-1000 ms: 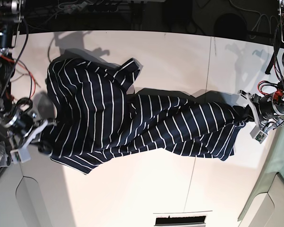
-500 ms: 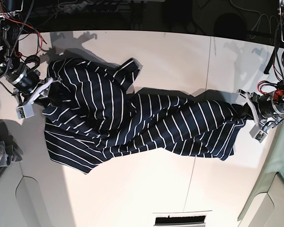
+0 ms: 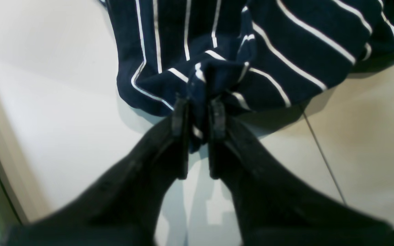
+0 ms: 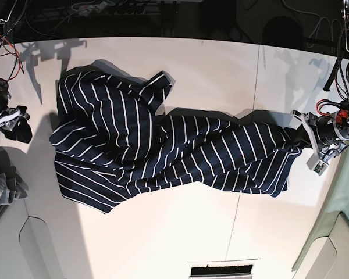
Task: Layout the t-shirt on the table in an organized manner, then fold the t-shirt properly
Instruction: 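Release the shirt and raise both grippers away, then grasp the shirt edge with the left gripper and drag it outward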
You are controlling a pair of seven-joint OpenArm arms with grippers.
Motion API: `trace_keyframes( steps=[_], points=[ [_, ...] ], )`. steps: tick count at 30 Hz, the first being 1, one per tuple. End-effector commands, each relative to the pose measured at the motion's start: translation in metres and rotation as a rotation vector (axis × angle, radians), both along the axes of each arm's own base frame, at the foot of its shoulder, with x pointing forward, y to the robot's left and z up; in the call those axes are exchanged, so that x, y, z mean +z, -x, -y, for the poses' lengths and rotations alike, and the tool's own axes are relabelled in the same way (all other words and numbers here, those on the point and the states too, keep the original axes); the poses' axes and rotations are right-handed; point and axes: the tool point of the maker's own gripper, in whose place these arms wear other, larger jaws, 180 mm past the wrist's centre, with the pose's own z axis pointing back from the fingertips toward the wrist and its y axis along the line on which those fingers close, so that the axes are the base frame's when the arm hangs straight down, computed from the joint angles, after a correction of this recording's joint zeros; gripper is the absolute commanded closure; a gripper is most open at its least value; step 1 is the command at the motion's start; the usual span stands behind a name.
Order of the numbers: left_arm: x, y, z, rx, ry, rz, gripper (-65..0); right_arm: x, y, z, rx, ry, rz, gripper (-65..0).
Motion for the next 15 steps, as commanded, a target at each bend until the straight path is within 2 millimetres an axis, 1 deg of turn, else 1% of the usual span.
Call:
trace_keyframes(
  steps=[1, 2, 5, 6, 8, 10, 13, 15],
  points=[
    [0.017, -0.011, -0.005, 0.0, 0.001, 0.052, -14.2, 0.019, -0.007, 0.009, -0.009, -0.003, 0.056, -27.1],
    [0.017, -0.012, -0.004, 0.001, 0.006, 0.053, -16.2, 0.019, -0.005, 0.011, -0.017, -0.018, 0.05, -27.1],
    [0.021, -0.014, -0.001, 0.019, 0.047, 0.063, -24.8, 0.02, 0.002, 0.018, -0.042, -0.042, 0.043, -27.1],
    [0.024, -0.015, 0.001, 0.023, 0.07, 0.07, -26.1, 0.02, 0.004, 0.02, -0.049, -0.046, 0.044, -27.1],
    [0.031, -0.018, 0.003, 0.027, 0.113, 0.091, -26.1, 0.015, 0.011, 0.022, -0.048, -0.042, 0.03, -27.1],
    [0.044, -0.021, 0.001, 0.032, 0.153, 0.129, -26.1, 0.007, 0.02, 0.021, -0.043, -0.043, -0.001, -27.1],
    [0.068, -0.029, -0.015, 0.097, 0.208, 0.204, -26.1, -0.004, 0.035, 0.021, -0.043, -0.042, -0.043, -27.1],
    [0.079, -0.031, -0.028, 0.135, 0.22, 0.241, -26.1, -0.012, 0.045, 0.02, -0.043, -0.043, -0.071, -27.1]
  ],
)
